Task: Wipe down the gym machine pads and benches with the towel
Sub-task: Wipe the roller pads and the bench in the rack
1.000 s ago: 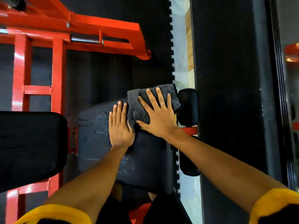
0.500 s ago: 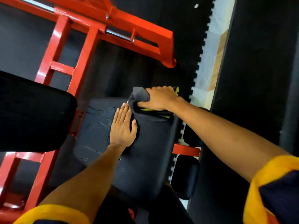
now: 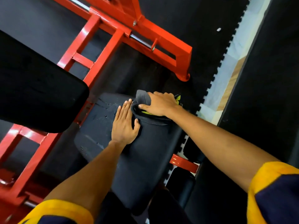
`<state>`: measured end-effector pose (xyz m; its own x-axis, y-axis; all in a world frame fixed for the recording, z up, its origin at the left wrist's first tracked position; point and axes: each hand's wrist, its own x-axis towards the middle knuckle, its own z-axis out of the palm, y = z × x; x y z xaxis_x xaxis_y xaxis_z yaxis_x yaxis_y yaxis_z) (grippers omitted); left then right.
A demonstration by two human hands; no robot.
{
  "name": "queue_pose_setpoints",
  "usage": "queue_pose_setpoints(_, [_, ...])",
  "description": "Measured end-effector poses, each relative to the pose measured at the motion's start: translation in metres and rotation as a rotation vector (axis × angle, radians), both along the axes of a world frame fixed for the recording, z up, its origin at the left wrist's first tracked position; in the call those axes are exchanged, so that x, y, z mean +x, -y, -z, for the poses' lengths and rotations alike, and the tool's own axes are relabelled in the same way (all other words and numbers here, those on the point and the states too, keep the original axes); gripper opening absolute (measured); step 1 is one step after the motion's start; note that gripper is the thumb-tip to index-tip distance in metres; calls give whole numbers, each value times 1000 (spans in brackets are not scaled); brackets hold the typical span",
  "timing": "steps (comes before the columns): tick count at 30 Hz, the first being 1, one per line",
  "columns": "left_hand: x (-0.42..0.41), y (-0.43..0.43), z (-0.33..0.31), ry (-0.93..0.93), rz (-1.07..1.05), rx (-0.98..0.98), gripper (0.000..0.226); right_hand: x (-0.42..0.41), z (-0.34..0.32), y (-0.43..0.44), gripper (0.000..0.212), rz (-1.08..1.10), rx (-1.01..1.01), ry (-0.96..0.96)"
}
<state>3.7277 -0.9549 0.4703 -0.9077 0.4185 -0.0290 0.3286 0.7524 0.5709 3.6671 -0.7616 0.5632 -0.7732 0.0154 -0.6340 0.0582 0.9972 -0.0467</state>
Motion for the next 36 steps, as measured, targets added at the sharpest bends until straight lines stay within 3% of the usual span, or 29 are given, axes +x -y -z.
queue_pose_setpoints(7, [0, 0, -6, 59, 6, -22, 64, 61, -31, -66, 81, 55, 20, -133])
queue_pose_setpoints(12, [4, 18, -3, 213, -374, 31, 58, 33, 0, -5, 70, 56, 50, -136])
queue_pose_setpoints(14, [16, 35, 0, 220, -407, -40, 55, 27, 17, 30, 73, 35, 44, -158])
queue_pose_setpoints(18, [38, 60, 2, 247, -448, -90, 56, 66, 21, 69, 73, -153, 25, -242])
queue_pose_setpoints(23, [40, 61, 0, 249, -454, -67, 57, 124, 9, 48, 76, -375, -48, -300])
queue_pose_setpoints(27, [40, 60, 0, 268, -463, -57, 58, 82, -4, 15, 90, -138, 103, -126])
queue_pose_setpoints(31, [39, 61, 5, 239, -467, -56, 59, 25, 5, 39, 92, 77, 89, -3])
queue_pose_setpoints(33, [39, 60, 5, 247, -477, -46, 59, 24, 14, 63, 87, 85, 79, -17])
queue_pose_setpoints(36, [37, 60, 5, 237, -486, -50, 60, 53, 16, 83, 80, -71, 78, -119])
